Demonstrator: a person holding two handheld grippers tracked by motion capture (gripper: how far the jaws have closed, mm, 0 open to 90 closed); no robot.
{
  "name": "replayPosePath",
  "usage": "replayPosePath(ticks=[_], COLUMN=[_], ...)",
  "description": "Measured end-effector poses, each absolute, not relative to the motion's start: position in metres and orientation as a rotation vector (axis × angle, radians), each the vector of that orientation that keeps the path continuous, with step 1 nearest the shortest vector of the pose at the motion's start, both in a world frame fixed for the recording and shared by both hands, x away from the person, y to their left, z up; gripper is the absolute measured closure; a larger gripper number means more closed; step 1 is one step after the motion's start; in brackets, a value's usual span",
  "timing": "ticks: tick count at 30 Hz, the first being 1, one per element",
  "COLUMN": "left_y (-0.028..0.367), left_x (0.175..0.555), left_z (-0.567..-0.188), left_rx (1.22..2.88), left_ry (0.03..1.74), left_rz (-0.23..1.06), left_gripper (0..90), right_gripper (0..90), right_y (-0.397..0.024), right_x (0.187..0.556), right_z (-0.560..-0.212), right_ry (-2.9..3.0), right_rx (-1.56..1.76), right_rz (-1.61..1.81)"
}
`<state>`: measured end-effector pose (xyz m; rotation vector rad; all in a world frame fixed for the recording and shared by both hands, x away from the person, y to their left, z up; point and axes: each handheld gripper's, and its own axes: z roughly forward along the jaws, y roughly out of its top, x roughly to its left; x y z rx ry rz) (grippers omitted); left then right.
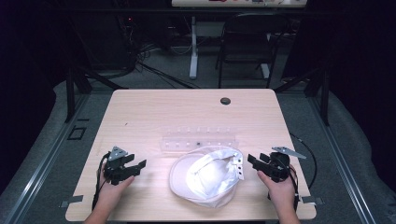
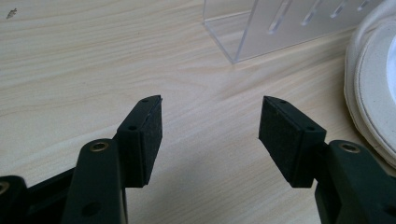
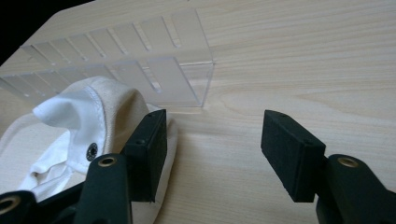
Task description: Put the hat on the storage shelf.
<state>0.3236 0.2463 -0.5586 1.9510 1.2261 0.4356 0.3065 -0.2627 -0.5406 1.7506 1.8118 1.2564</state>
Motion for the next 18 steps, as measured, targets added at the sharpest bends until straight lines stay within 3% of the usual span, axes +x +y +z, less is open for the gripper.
replayPosePath(ticks=[13, 18], left_y=[0.242, 0.236], left_x=[0.320, 0.319], left_z=[-0.556, -0.556], left_rx=[1.956, 1.972], left_ry=[1.202, 1.182], left_rz=[0.446, 0.449], left_gripper=[39.9, 40.0], right_gripper=[41.0, 41.5], right_y=[-0.262, -0.259], right_x=[0.303, 0.304], right_z=[-0.529, -0.506], right_ry=[1.819, 1.855], right_rx=[1.769, 1.758], right_rz=[1.359, 1.449])
